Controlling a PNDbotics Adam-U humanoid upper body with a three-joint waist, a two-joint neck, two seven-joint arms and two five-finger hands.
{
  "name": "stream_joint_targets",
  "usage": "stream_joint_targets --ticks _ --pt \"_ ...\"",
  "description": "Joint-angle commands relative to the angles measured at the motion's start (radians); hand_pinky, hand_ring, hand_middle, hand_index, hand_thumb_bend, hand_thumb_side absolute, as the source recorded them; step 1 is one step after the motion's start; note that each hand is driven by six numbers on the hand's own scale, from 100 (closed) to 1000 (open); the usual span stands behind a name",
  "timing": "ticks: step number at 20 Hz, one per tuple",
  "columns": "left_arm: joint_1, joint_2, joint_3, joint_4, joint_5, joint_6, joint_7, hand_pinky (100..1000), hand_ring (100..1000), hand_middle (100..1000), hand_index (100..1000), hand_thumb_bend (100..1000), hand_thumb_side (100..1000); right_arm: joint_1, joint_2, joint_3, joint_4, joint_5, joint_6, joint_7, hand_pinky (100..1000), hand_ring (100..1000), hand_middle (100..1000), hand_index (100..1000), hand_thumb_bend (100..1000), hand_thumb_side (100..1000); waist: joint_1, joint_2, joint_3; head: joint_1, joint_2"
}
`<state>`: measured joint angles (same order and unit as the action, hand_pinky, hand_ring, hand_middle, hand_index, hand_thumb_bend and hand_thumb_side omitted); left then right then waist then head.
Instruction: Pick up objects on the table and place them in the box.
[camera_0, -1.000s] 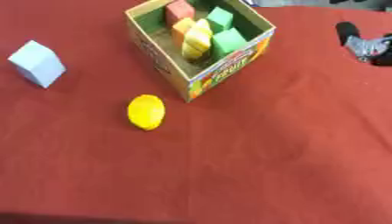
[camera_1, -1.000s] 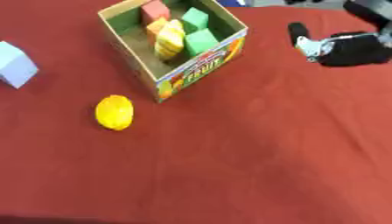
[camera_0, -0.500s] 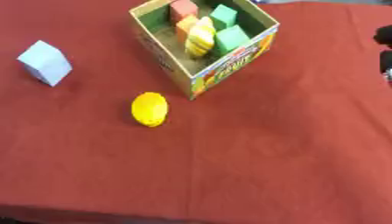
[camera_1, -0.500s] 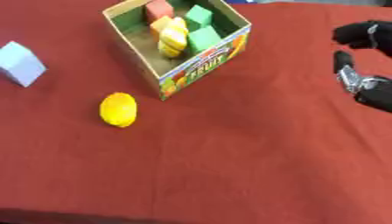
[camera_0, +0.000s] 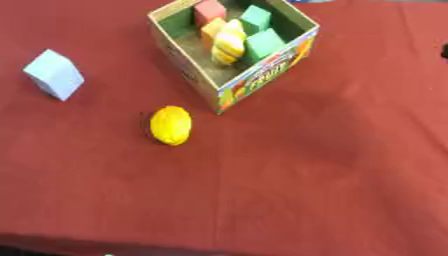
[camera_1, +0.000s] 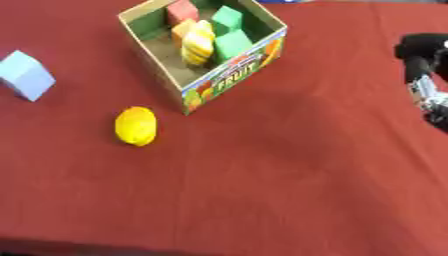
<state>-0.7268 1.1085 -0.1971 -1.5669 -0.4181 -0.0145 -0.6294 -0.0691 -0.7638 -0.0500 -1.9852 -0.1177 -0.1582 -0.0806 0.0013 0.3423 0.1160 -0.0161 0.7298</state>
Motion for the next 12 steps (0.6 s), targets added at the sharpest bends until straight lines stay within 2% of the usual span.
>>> stream_joint_targets --ticks 1,5,12 --pt "-0.046 0.016 -0.047 0.057 -0.038 -0.042 -0.054 855 821 766 858 692 149 -0.003 -0.015 -0.024 -0.015 -0.006 -0.012 -0.010 816 786 722 805 100 558 0.006 -0.014 -0.001 0.000 -0.003" --pt "-0.095 -0.018 -0.103 0.120 -0.075 -0.099 -0.092 859 833 786 872 749 133 -0.012 -0.011 -0.028 -0.015 -0.012 -0.019 -0.018 813 781 715 799 100 556 0.013 -0.009 -0.002 0.002 -0.010" --pt "-0.188 -0.107 -0.146 0.246 -0.117 -0.157 -0.089 862 833 786 874 754 133 -0.031 -0.008 -0.029 -0.015 -0.022 -0.026 -0.013 813 779 713 798 100 554 0.008 -0.007 -0.009 0.012 -0.019"
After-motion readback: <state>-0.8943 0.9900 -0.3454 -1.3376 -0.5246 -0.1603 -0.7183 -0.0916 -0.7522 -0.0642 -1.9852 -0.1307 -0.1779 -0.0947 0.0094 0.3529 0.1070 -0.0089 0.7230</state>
